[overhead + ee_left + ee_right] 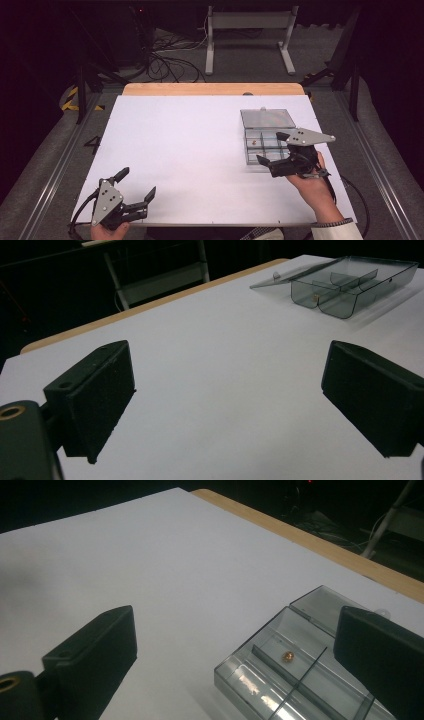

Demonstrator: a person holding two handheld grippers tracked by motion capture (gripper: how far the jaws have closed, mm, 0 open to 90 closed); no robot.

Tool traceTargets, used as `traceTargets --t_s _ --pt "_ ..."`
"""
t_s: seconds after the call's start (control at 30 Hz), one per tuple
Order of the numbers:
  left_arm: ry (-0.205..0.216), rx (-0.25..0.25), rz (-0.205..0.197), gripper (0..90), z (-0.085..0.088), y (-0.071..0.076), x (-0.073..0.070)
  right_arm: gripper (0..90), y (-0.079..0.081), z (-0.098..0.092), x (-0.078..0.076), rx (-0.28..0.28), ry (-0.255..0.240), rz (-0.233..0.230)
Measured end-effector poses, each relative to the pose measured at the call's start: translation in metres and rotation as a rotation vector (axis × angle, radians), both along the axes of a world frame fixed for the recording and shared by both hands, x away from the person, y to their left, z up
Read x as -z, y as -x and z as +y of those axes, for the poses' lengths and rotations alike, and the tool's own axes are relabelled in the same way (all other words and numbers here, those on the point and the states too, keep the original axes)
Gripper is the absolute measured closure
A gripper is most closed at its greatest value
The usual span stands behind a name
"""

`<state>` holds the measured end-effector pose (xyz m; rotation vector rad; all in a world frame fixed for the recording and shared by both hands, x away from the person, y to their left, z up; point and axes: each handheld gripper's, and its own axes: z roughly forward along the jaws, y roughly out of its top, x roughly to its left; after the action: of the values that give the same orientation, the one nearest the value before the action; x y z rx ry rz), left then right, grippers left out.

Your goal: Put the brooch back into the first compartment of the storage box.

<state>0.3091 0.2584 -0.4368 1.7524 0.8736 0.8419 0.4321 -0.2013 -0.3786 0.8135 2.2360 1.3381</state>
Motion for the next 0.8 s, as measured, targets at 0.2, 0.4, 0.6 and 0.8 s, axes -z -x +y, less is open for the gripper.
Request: traceTargets --t_s 0.2,0.4,0.6,0.8 --pt "-0.002 -0.001 0.001 7.4 0.000 0.000 0.000 3.7 0.010 -0.003 0.011 -0.032 -0.001 0.006" --pt "0.001 0.001 -0.001 7.3 0.000 0.000 0.000 3.1 0.016 -0.009 0.023 -0.049 -0.027 0.000" --pt "0.000 0.001 -0.002 7.3 0.000 0.001 0.000 3.1 0.023 -0.018 0.038 -0.075 -0.061 -0.011" --pt "-0.008 0.001 -0.003 7.2 0.000 0.001 0.000 3.1 0.029 -0.027 0.052 -0.088 -0.075 -0.017"
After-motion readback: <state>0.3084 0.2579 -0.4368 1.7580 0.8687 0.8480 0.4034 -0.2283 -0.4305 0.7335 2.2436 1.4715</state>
